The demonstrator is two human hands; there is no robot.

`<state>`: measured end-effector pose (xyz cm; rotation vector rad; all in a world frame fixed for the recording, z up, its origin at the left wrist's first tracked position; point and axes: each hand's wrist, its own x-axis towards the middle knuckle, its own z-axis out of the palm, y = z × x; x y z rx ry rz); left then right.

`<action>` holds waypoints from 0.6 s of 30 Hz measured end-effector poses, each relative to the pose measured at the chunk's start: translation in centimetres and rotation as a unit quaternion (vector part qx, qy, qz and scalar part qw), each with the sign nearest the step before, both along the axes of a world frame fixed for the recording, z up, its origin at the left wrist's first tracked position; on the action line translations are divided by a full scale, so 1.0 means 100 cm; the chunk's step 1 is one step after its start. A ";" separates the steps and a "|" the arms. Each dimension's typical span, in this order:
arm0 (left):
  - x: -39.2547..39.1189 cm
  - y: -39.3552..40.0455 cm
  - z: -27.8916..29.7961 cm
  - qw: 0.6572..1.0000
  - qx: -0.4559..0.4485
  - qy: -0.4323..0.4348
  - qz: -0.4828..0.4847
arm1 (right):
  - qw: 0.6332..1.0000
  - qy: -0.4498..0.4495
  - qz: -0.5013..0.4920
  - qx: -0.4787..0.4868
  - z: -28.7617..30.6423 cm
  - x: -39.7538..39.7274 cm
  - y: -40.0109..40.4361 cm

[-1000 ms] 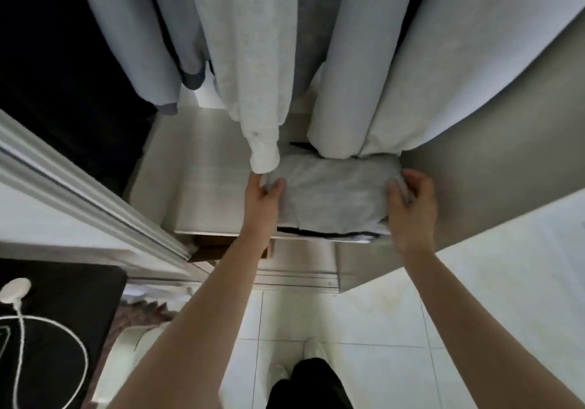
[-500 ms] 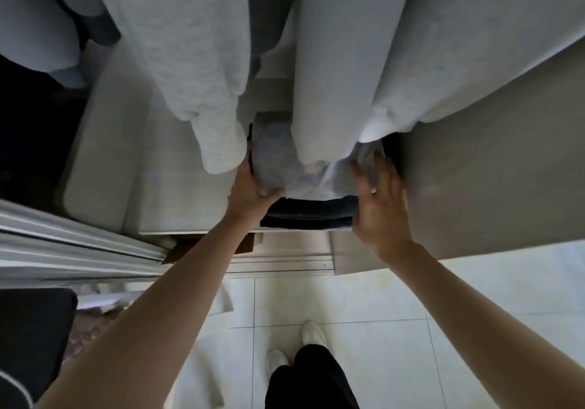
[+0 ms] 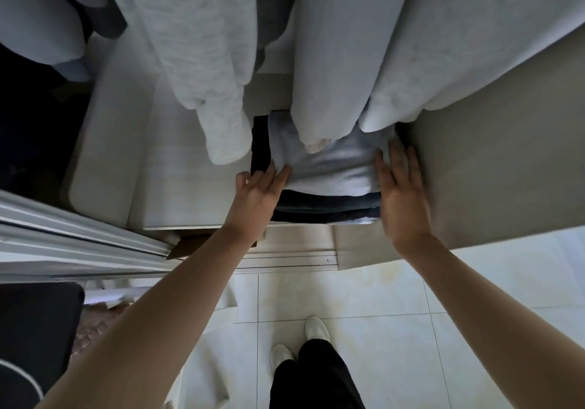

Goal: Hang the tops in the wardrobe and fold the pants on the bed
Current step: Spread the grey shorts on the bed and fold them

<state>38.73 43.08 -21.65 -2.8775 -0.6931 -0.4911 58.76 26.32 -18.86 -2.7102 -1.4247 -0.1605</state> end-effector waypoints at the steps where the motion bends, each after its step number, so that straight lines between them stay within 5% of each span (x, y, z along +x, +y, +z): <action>1: 0.000 -0.004 -0.001 1.000 0.005 0.020 0.008 | 0.999 0.026 -0.006 -0.042 -0.004 -0.004 -0.004; 4: -0.002 -0.010 -0.003 0.996 -0.056 0.046 0.047 | 0.991 0.076 -0.021 -0.110 -0.013 -0.008 -0.010; 10: 0.013 -0.001 0.006 0.992 -0.068 0.029 0.105 | 0.999 0.017 0.009 0.038 -0.001 -0.005 0.009; 14: 0.043 0.013 0.002 0.942 -0.278 0.055 0.178 | 0.999 0.030 -0.017 0.001 -0.010 0.011 0.036; 18: 0.056 0.025 -0.023 0.891 -0.430 -0.015 0.147 | 0.999 0.034 -0.023 -0.024 -0.038 0.028 0.041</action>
